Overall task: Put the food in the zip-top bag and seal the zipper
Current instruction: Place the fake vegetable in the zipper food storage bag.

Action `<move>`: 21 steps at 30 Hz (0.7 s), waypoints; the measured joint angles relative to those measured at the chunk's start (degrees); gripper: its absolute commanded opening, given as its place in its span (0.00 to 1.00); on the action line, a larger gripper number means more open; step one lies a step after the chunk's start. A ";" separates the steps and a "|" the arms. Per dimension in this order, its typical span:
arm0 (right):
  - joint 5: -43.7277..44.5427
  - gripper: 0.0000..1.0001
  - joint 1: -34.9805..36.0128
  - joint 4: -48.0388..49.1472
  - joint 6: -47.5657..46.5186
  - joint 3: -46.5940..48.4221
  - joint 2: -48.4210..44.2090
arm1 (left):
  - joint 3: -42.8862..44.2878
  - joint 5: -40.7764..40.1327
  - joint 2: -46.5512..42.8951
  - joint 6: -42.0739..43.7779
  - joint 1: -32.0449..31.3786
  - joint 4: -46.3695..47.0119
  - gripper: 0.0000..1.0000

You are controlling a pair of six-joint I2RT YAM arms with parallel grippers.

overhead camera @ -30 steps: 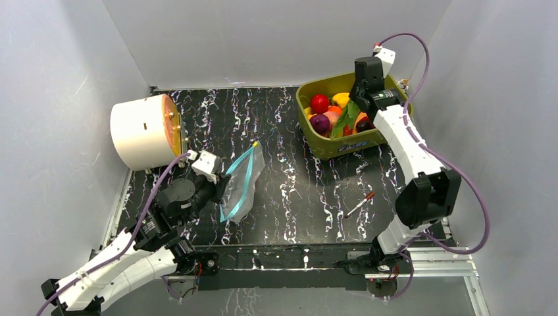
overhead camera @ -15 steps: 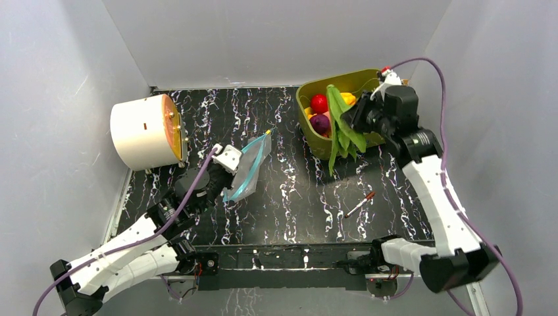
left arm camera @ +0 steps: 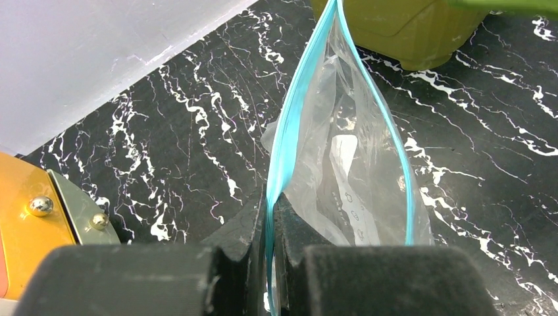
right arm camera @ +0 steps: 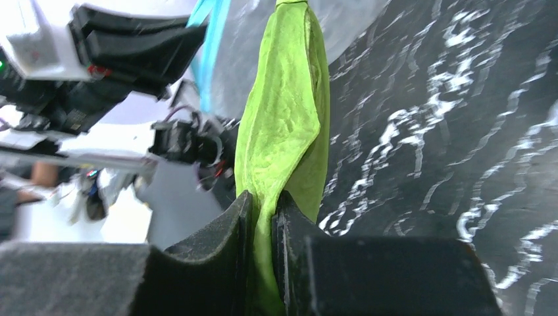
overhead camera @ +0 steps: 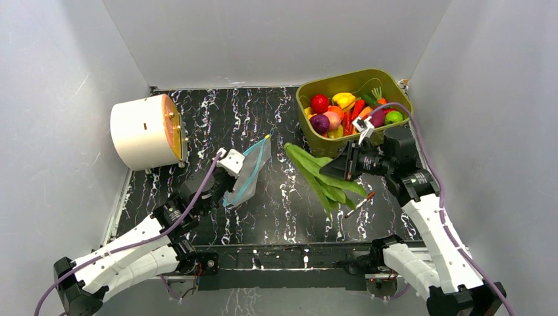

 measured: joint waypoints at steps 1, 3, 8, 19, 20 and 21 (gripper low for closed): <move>-2.23 0.00 0.07 0.83 1.01 -1.68 -0.46 | 0.00 0.04 0.26 -0.04 0.00 0.02 0.00; -6.54 0.00 0.11 4.20 4.24 -4.90 -1.22 | 0.00 0.20 0.90 -0.26 0.00 0.02 0.00; -13.49 0.00 0.46 15.74 14.75 -9.79 -2.69 | 0.04 -0.09 3.54 -0.59 0.00 0.72 0.00; -11.76 0.00 9.57 30.77 21.55 -10.16 5.01 | 5.11 -8.81 11.02 5.18 0.00 5.66 0.00; -10.88 0.00 12.07 31.39 21.73 -10.14 6.78 | 5.20 -8.72 11.02 5.05 0.00 5.62 0.00; -10.45 0.00 13.11 31.56 21.73 -10.08 7.56 | 5.20 -8.57 11.06 4.90 0.00 5.55 0.00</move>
